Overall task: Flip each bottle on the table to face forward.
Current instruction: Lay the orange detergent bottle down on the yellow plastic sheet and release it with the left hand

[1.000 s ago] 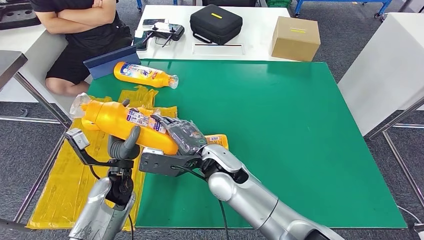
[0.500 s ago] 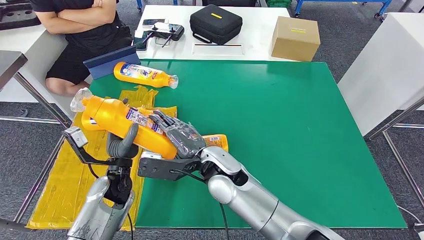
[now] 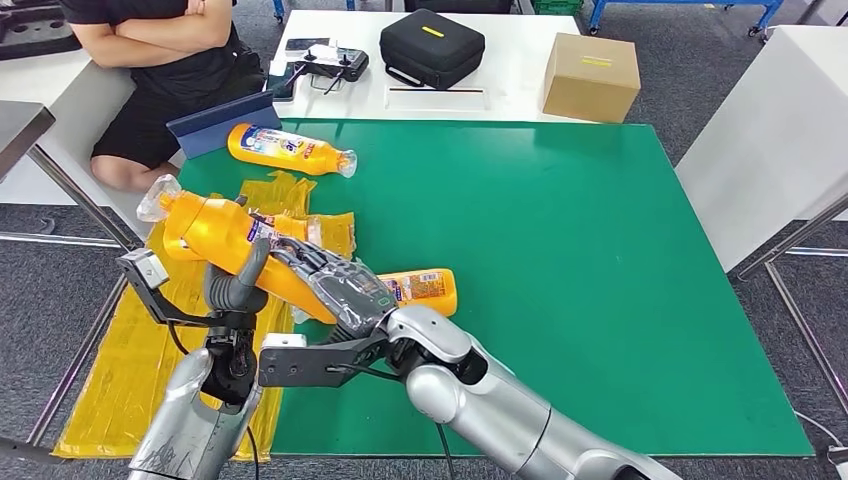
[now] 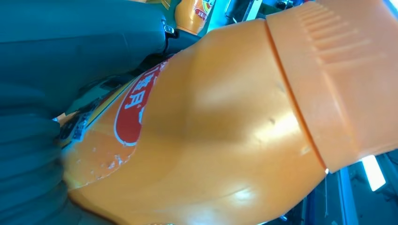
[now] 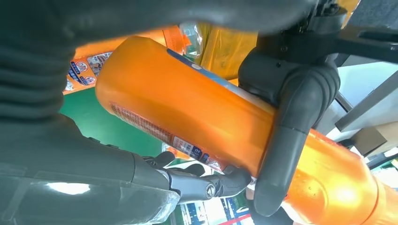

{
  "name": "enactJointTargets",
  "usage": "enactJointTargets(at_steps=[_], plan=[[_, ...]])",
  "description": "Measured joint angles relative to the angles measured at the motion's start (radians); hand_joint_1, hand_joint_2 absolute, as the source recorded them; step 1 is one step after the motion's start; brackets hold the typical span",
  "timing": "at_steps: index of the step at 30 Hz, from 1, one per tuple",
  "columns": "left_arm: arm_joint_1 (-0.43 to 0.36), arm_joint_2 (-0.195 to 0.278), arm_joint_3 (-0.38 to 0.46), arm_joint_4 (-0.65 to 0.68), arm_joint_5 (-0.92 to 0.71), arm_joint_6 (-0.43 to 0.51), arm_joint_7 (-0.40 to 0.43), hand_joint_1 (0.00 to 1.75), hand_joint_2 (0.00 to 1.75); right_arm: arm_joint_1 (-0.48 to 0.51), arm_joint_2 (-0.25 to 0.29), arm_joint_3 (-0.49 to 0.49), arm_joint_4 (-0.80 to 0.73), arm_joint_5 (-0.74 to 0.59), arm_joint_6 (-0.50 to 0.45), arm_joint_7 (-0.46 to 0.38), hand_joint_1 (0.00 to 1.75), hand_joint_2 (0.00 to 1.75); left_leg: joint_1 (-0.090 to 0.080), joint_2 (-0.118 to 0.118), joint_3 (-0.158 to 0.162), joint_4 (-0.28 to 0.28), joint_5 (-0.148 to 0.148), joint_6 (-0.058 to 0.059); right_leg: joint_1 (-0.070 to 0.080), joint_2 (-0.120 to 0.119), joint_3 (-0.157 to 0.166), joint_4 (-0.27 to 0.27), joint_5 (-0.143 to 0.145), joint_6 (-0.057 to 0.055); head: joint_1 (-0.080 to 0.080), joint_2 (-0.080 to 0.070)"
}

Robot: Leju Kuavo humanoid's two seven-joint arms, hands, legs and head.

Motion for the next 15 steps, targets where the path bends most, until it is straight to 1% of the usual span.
enactJointTargets(at_steps=[15], plan=[[0.003,0.004,0.004,0.0,0.001,0.008,-0.005,1.75,1.75,-0.008,0.002,0.01,0.004,-0.02,0.013,-0.006,0.0,0.0,0.0,0.0,0.0,0.0,0.0,0.0,0.0,0.0,0.0,0.0,0.0,0.0,0.0,0.0]])
